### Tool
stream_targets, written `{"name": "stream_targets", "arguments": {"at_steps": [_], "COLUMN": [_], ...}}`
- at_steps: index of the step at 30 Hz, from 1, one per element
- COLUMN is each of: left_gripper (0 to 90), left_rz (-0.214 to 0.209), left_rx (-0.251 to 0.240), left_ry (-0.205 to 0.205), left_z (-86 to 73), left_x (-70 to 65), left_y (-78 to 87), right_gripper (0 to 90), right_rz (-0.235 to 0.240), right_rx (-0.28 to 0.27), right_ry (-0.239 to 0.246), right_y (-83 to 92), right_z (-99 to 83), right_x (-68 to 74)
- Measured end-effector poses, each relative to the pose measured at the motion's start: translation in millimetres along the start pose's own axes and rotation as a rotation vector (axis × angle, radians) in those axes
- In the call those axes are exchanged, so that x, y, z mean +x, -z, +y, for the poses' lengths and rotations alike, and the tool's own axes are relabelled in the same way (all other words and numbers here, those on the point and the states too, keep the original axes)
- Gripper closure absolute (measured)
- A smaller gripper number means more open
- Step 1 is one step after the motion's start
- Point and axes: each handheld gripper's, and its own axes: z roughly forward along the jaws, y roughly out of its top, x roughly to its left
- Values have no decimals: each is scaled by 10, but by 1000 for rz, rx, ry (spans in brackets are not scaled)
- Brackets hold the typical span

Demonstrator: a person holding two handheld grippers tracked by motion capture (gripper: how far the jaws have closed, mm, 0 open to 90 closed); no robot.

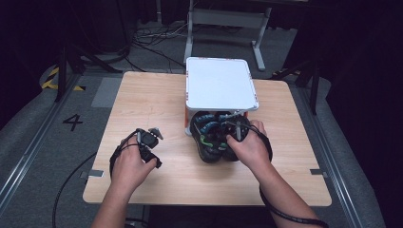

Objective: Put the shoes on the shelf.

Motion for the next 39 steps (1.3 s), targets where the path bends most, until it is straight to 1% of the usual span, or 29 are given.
{"name": "stream_targets", "arguments": {"at_steps": [2, 4, 5, 6, 7, 8, 9, 10, 12, 13, 14, 15, 16, 17, 19, 23, 27, 28, 29, 30, 31, 32, 33, 34, 35, 36, 38, 39], "left_gripper": [320, 320, 320, 320, 320, 320, 321, 321, 321, 321, 320, 321, 321, 321, 321, 320, 320, 320, 320, 320, 320, 320, 319, 319, 319, 318, 316, 316], "left_rz": [-12, -15, -13, -13, -10, -14, -15, -15, -18, -8, -6, -15, -22, -23, -22, -19, -18, -17, -16, -16, -19, -10, -6, -15, -15, -7, -23, -14], "left_rx": [-1, -4, -5, -5, -2, -3, -1, -1, -2, -1, -1, -3, -2, -1, 1, -1, -1, 2, 2, 3, 1, 3, 2, 4, 2, 2, -6, -3], "left_ry": [17, 16, 15, 15, 7, 9, 21, 21, 25, 16, 12, 13, 23, 22, 25, 25, 21, 19, 16, 14, 14, 5, 5, 10, 9, 2, 9, -6], "left_z": [-11, -16, -16, -16, -14, -15, -22, -22, -25, -21, -19, -17, -17, -15, -12, -16, -19, -17, -16, -14, -12, -6, -2, 7, 13, 29, 52, 70], "left_x": [-5, -1, 4, 4, 15, 23, 38, 38, 51, 58, 57, 53, 44, 43, 41, 36, 35, 33, 31, 29, 26, 29, 29, 25, 25, 27, 16, 17], "left_y": [0, 7, 8, 8, 9, 2, -16, -16, -24, -17, -16, -23, -28, -30, -33, -32, -28, -27, -25, -23, -24, -25, -27, -34, -37, -34, -38, -33], "right_gripper": [830, 830, 829, 829, 829, 829, 829, 829, 829, 829, 828, 828, 828, 828, 828, 827, 817, 799, 759, 655, 601, 523, 504, 479, 457, 451, 440, 437], "right_rz": [-13, -25, -43, -43, -62, -62, -83, -89, -93, -92, -89, -85, -80, -74, -81, -118, -164, -170, -151, -134, -137, -141, -124, -119, -110, -108, -103, -108], "right_rx": [-12, -16, -21, -21, -27, -27, -46, -51, -57, -61, -70, -74, -81, -88, -104, -130, -149, -151, -173, -230, -258, -269, -292, -282, -299, -303, -310, -314], "right_ry": [-15, -26, -34, -34, -40, -40, -55, -59, -68, -79, -92, -101, -113, -120, -114, -86, -86, -75, -77, -77, -64, -56, -60, -58, -45, -41, -19, -3], "right_y": [-77, -157, -221, -221, -283, -283, -350, -371, -399, -428, -454, -476, -504, -526, -533, -574, -609, -613, -611, -616, -627, -638, -631, -614, -584, -555, -464, -418], "right_z": [71, 134, 178, 178, 209, 209, 224, 229, 236, 246, 252, 257, 260, 260, 269, 267, 259, 264, 260, 243, 233, 220, 207, 198, 185, 178, 166, 161], "right_x": [-73, -135, -171, -171, -197, -197, -208, -212, -216, -228, -242, -252, -262, -268, -255, -212, -185, -187, -198, -224, -247, -277, -310, -327, -349, -356, -353, -349]}}
